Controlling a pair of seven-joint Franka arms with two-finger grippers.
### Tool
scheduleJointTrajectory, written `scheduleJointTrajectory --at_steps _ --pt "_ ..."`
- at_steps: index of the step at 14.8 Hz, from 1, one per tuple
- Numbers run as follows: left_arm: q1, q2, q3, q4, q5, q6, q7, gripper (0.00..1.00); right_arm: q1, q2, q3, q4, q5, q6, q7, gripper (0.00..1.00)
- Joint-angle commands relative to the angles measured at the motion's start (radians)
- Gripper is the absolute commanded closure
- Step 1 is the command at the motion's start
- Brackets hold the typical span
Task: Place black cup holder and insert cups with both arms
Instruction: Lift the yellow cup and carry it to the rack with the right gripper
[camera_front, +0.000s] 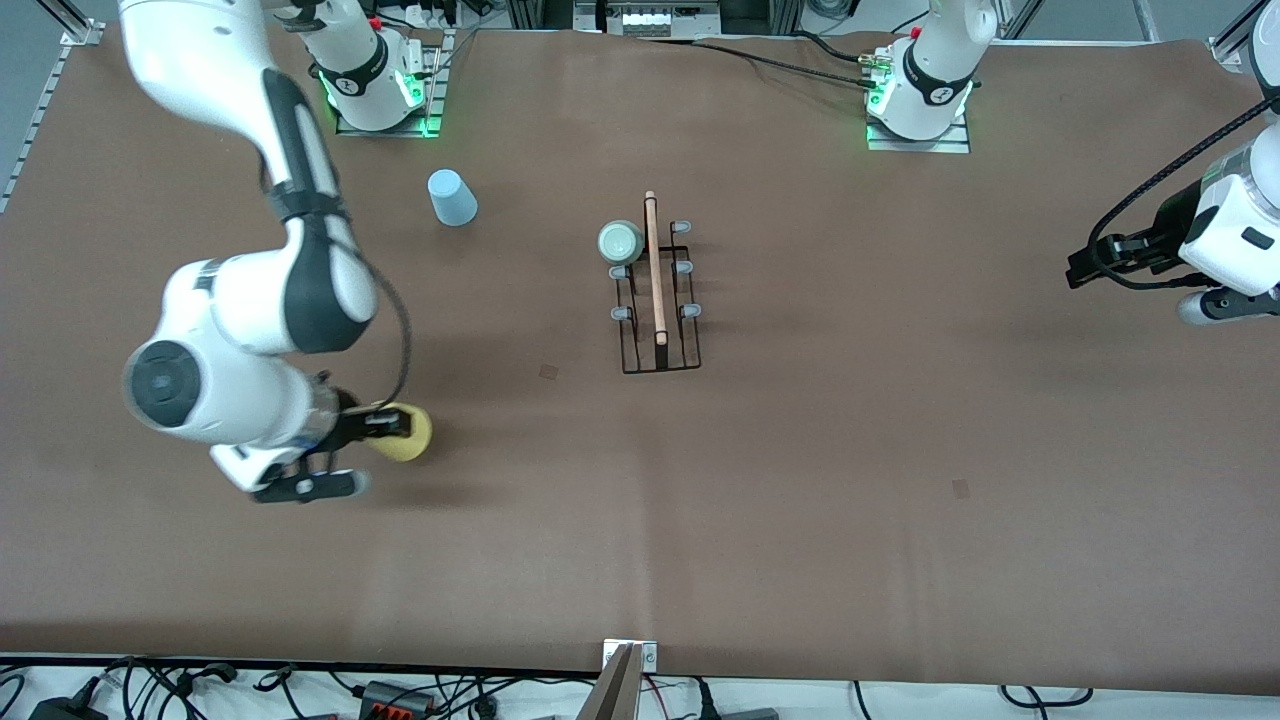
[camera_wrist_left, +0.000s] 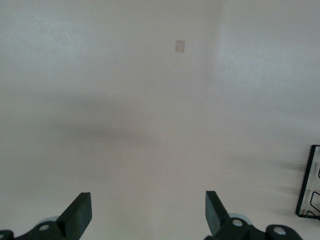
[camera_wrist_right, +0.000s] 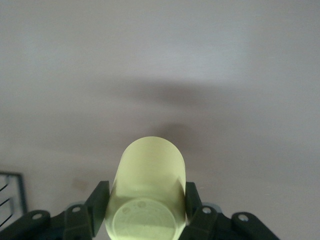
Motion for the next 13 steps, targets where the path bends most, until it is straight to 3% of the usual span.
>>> scheduleJointTrajectory --at_steps 1,13 --pt "0.006 -0.007 0.000 0.003 -0.015 -0.014 0.026 0.00 0.076 -0.008 0.000 0.072 0.015 -0.058 -0.011 0.61" --pt "0.020 0.003 0.000 0.012 -0.024 -0.011 0.029 0.00 0.341 -0.009 0.000 0.086 0.015 -0.052 0.248 0.61"
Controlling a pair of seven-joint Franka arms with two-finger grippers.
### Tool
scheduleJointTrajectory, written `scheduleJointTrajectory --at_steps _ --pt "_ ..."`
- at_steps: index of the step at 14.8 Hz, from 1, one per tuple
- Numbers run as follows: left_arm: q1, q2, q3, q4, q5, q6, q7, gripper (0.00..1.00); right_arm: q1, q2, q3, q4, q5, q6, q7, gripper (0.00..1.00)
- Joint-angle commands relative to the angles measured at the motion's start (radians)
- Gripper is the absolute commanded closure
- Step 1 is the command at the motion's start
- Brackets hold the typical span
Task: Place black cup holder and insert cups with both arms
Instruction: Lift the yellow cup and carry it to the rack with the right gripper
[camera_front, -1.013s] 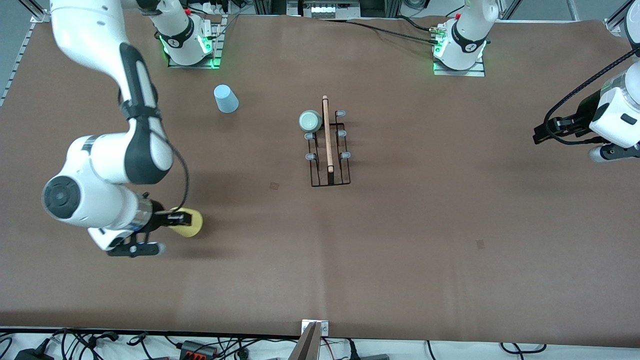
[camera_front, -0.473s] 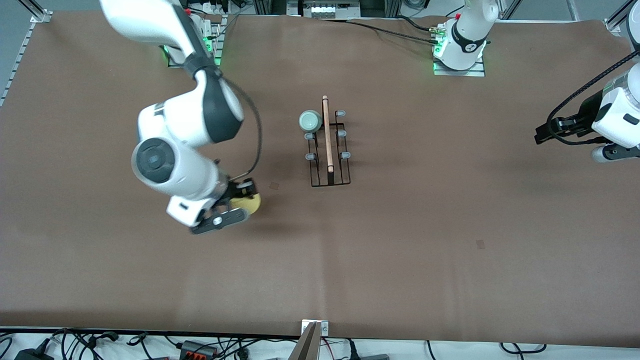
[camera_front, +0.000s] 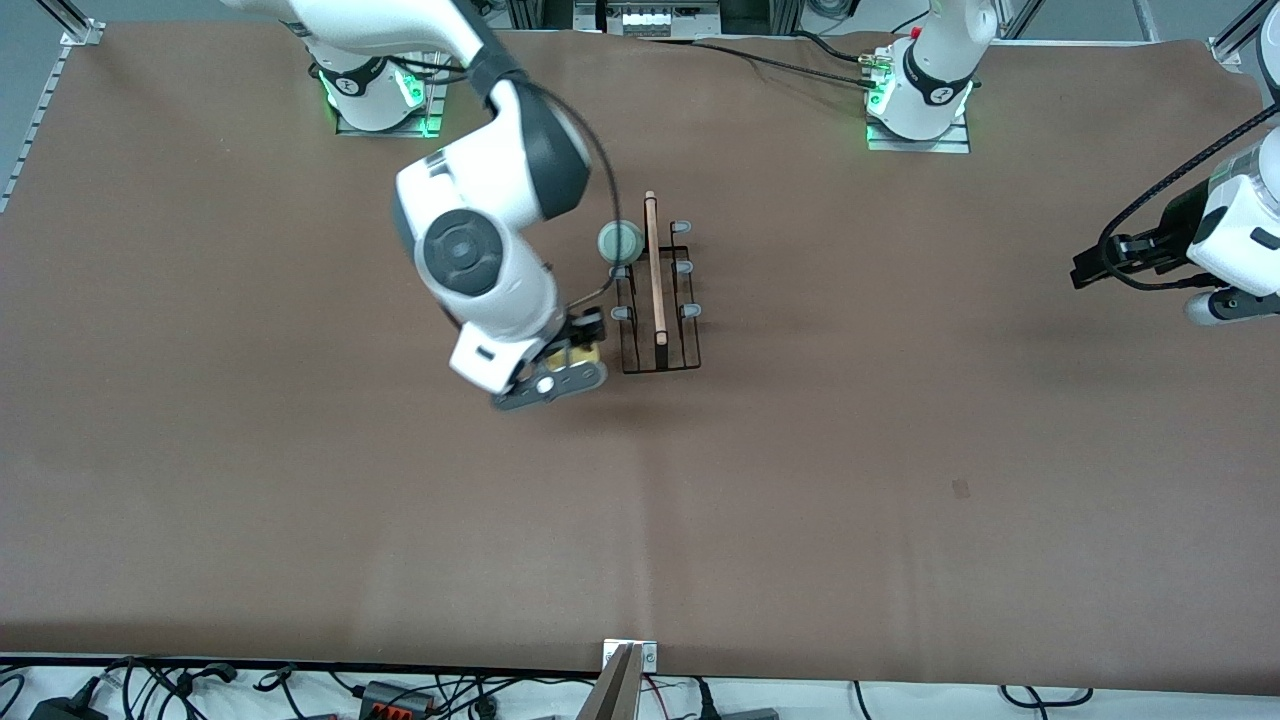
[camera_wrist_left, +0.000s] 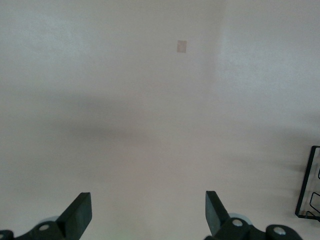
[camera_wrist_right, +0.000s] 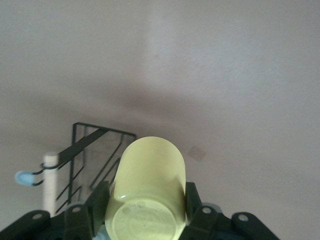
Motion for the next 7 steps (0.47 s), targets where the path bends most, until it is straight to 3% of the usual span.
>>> scheduleJointTrajectory --at_steps 1,7 --pt "0.008 0.002 0.000 0.012 -0.019 -0.011 0.025 0.00 0.036 -0.005 -0.005 0.003 0.013 -0.005 0.046 0.61" --pt "0.011 0.002 0.000 0.010 -0.019 -0.011 0.025 0.00 0.077 0.019 -0.005 -0.003 0.011 0.031 0.063 0.61"
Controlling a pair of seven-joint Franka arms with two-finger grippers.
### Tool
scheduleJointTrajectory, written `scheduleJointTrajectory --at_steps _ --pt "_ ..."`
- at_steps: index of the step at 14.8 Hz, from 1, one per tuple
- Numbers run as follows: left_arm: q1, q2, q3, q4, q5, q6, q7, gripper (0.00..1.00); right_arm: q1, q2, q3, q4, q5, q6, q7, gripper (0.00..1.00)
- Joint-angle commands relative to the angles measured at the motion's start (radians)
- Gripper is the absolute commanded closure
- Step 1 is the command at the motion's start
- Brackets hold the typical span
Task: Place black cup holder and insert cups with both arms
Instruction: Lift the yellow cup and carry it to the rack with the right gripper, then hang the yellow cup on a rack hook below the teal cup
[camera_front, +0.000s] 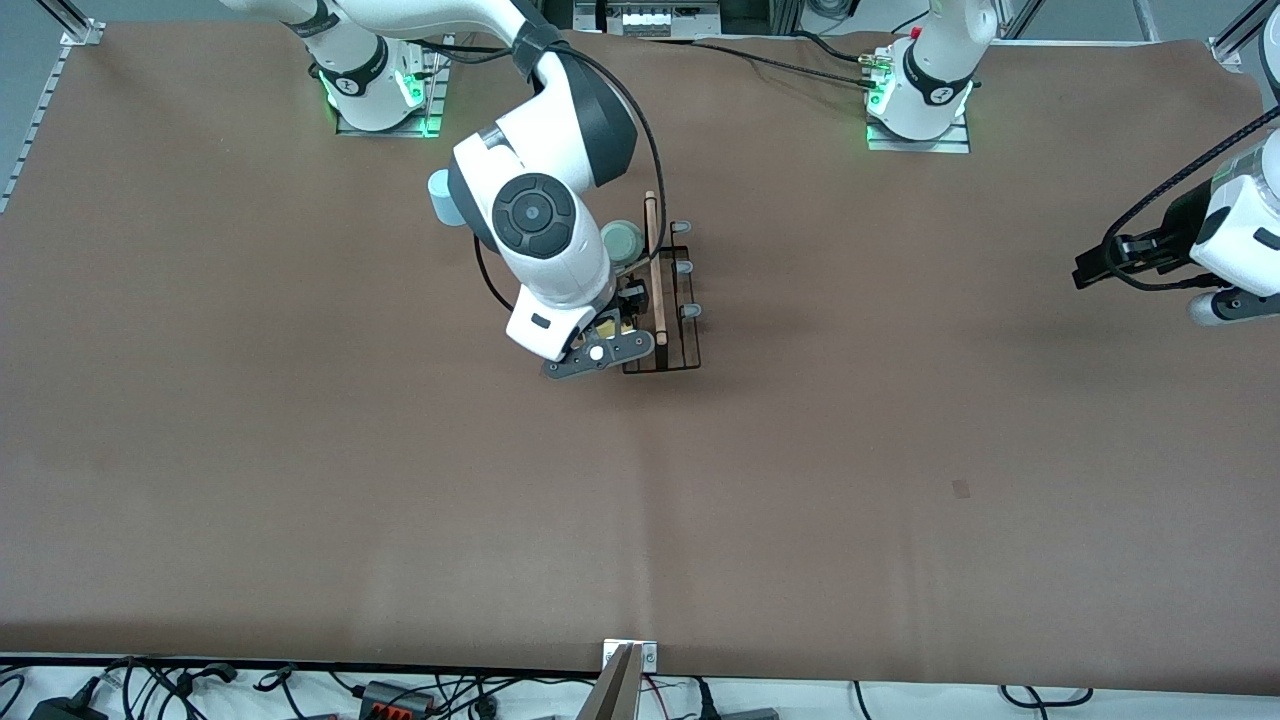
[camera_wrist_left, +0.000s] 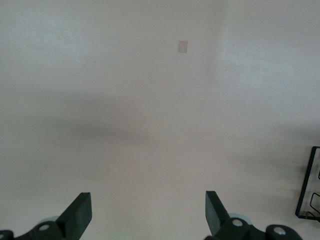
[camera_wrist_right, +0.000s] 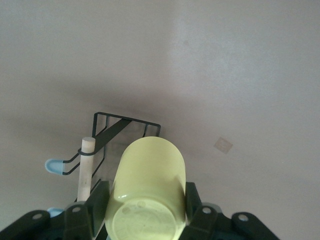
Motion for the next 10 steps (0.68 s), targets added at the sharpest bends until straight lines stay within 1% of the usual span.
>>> scheduleJointTrajectory --at_steps 1,10 --pt "0.008 0.002 0.000 0.012 -0.019 -0.011 0.025 0.00 0.019 0.010 -0.005 0.000 0.013 0.016 0.012 0.61" --pt "0.009 0.002 0.000 0.012 -0.019 -0.011 0.027 0.00 0.042 0.027 -0.005 -0.006 0.010 0.013 -0.011 0.61"
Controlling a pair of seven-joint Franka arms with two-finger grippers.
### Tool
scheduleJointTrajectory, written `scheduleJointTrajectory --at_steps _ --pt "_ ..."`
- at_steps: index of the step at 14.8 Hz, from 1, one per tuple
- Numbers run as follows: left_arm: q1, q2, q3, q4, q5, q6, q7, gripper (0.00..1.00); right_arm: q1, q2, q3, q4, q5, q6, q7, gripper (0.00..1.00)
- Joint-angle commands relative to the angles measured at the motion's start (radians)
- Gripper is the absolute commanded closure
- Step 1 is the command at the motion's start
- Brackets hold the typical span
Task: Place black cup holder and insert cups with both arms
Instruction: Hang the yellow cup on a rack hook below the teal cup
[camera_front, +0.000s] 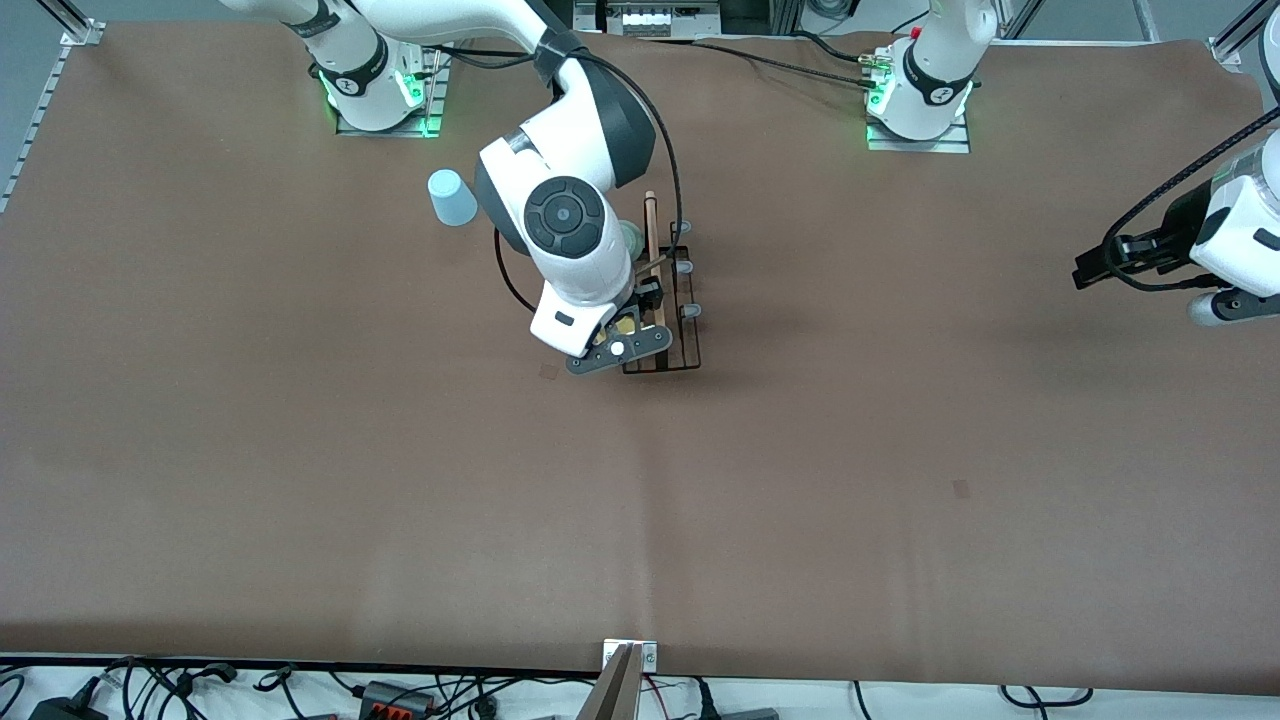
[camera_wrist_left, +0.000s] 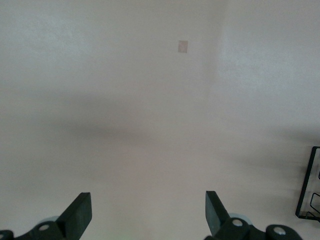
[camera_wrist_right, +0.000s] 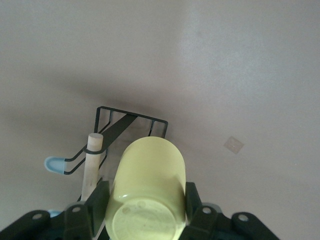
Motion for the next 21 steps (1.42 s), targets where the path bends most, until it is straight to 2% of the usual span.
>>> scheduleJointTrajectory --at_steps 1,13,21 --pt "0.010 0.002 0.000 0.010 -0.019 -0.011 0.033 0.00 0.015 -0.002 -0.005 -0.007 0.010 -0.001 -0.011 0.61" --pt "0.018 0.003 0.000 0.010 -0.019 -0.011 0.045 0.00 0.021 0.012 -0.005 -0.047 0.013 0.008 -0.039 0.60" --pt "0.090 0.031 -0.001 0.013 -0.068 -0.011 0.183 0.00 0.022 0.035 -0.005 -0.047 0.011 0.014 -0.039 0.60"
